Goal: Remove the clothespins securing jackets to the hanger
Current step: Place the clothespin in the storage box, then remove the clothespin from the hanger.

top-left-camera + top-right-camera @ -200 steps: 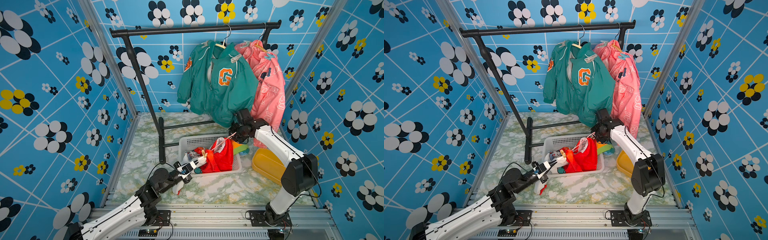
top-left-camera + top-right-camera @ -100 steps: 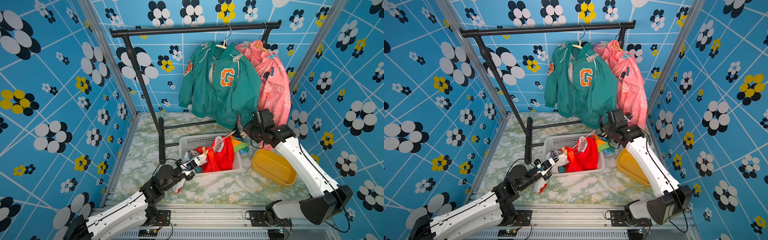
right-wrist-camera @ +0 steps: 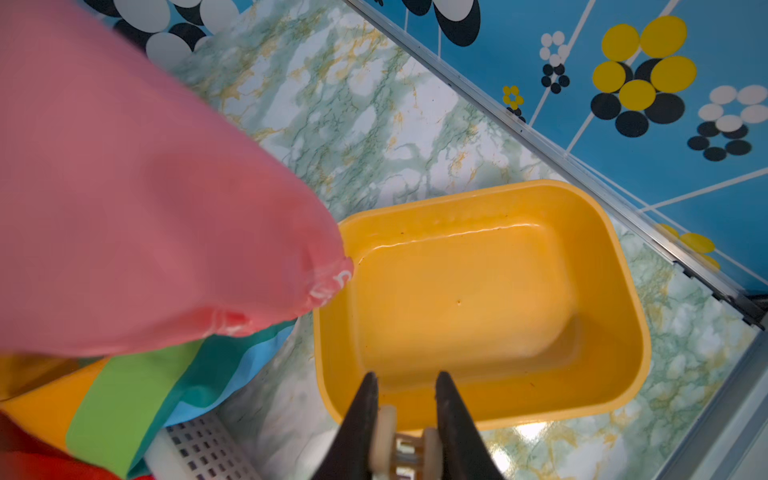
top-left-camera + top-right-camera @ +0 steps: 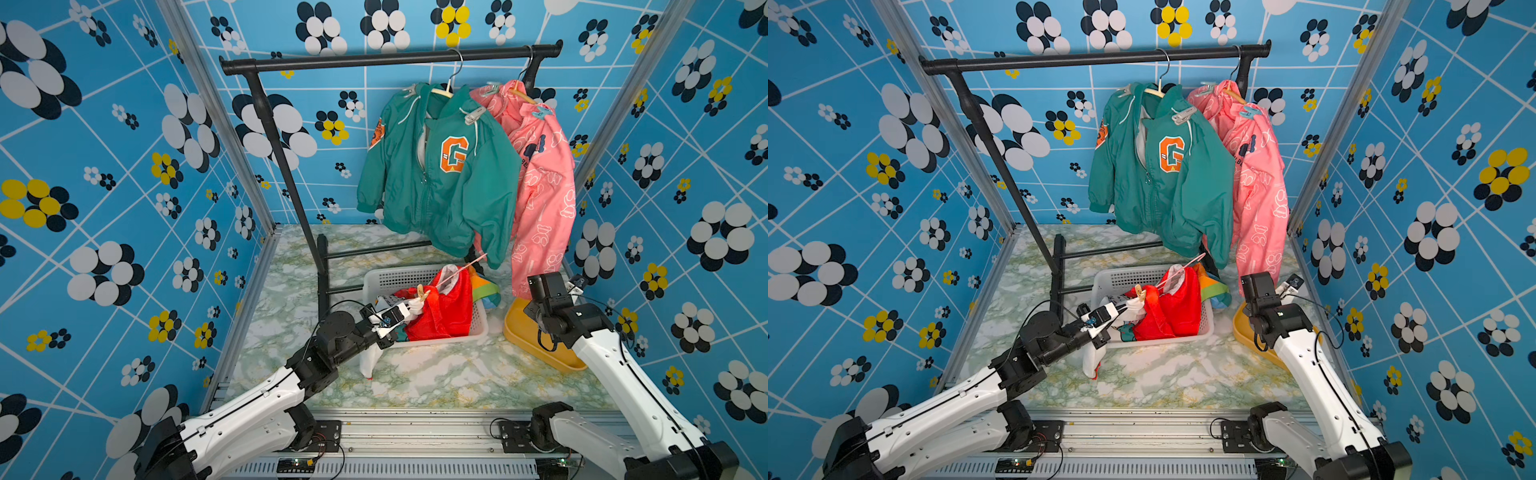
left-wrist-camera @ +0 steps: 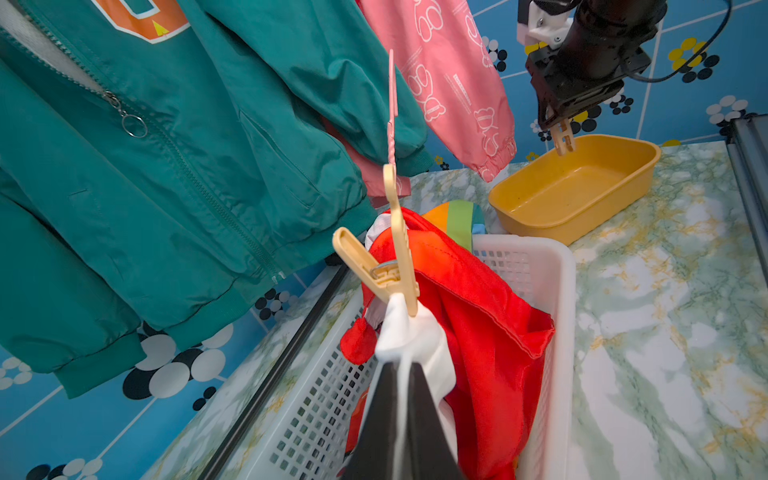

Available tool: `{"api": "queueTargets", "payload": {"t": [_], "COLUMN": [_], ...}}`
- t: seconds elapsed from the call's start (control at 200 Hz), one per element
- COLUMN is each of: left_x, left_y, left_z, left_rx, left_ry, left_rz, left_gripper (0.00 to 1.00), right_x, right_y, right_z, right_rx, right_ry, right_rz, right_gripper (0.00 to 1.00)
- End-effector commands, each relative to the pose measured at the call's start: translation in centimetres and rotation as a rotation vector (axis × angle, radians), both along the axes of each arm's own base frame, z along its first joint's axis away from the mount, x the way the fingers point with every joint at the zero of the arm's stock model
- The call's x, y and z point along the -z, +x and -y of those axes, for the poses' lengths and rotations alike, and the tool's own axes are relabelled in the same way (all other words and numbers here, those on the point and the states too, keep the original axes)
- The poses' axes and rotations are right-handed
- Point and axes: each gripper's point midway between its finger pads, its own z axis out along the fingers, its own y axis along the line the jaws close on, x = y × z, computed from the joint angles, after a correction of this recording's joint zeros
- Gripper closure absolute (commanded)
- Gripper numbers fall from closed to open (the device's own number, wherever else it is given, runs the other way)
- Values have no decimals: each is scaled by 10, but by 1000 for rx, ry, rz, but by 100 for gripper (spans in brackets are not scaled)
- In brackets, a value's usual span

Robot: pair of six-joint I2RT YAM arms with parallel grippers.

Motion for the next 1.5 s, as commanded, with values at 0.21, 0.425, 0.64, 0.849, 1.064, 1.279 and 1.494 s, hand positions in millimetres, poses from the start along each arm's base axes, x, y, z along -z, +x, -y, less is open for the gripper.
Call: {"api": "queueTargets", "payload": {"t": [0.21,0.425,0.64,0.849,1.064,1.279,1.494], "left_x": [-62,-69,-74,-75,-82,-83,-80], "left_y": [-11,-4,15,27,10,1,-2], "left_z": [30,37,43,68,75,81,82], "left_rx": [151,138,97,144,218,268,271], "left_ry": [-69,-34,27,47,22,22,30], "left_rz": [44,42,58,46,37,19,20], "left_gripper": [100,100,100,100,100,100,100], "right_x": [6,-19,-88,-118,-127,-153,-138], "right_y": [49,52,-18,-29,2,8,23], "right_z": [6,-36,-62,-103,-129,-171,-168], "right_rx": [-90,-313,-502,-673,-766,-929,-849], "right_ry": [-44,110,178,375,420,439,401], "right_rz": [44,135,430,678,809,894,828], "right_gripper": [25,31,31,24,24,23,22]}}
